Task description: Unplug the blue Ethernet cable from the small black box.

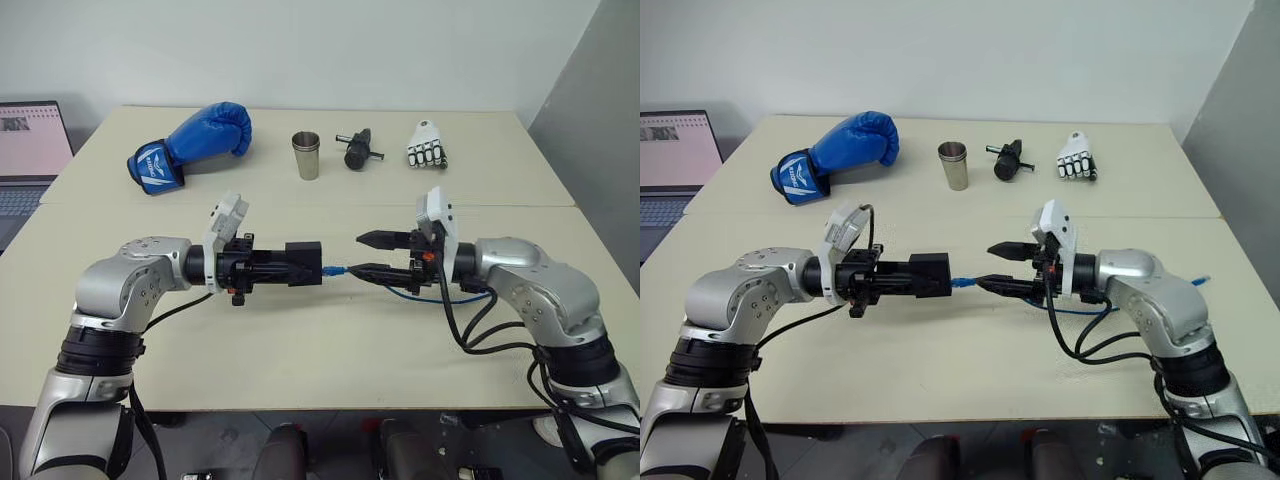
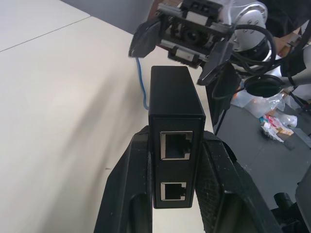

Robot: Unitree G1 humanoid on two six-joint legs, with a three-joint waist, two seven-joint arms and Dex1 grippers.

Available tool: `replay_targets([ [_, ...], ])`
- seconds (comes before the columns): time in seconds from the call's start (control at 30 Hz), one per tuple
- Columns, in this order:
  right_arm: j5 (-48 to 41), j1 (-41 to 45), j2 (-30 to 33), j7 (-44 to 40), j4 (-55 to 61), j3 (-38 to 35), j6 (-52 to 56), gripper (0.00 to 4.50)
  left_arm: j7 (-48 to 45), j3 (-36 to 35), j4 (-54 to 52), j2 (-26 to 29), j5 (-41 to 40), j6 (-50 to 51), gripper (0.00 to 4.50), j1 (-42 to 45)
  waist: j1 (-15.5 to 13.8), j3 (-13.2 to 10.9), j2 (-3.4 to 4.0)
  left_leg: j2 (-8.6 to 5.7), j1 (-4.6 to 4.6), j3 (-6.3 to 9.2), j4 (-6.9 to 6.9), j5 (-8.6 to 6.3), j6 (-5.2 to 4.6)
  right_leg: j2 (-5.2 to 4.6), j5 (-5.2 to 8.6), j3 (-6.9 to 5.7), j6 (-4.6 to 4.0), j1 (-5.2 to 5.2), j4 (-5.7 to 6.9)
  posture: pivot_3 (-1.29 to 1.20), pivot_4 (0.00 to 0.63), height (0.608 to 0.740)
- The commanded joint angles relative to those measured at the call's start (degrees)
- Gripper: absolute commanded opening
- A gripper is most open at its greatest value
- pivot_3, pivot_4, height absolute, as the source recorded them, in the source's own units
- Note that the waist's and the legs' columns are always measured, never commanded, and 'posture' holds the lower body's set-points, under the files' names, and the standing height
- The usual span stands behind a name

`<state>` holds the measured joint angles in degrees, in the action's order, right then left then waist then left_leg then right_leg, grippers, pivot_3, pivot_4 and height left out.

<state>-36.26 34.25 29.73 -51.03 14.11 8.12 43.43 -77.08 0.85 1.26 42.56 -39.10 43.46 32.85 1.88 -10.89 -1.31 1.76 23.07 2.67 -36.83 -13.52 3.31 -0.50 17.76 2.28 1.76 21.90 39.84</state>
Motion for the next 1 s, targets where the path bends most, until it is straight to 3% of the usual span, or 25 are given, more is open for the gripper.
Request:
replay_targets([
  [0.03, -2.74, 2.03, -1.28, -1.35, -0.89, -0.47, 2.86, 3.26, -1.47, -1.19, 0.3, 0.69, -0.54, -0.51, 0.79, 1.49, 0.0, 0.0, 0.0, 0.0, 0.02, -0.01, 0.0, 0.0, 0.0, 0.0, 0.0, 0.0, 0.0, 0.02, 0.0, 0.0, 0.15, 0.74],
  [1.0, -4.22, 7.29, -9.02, -2.8, -7.03, 0.5, 10.81, 3.26, -3.43, -1.91, 2.13, -0.37, -2.11, -0.23, 0.79, 2.27, 0.02, 0.0, 0.0, 0.0, 0.37, 0.02, -0.06, 0.0, 0.0, 0.01, -0.01, -0.04, 0.0, 0.38, 0.08, 0.0, 0.15, 0.74],
])
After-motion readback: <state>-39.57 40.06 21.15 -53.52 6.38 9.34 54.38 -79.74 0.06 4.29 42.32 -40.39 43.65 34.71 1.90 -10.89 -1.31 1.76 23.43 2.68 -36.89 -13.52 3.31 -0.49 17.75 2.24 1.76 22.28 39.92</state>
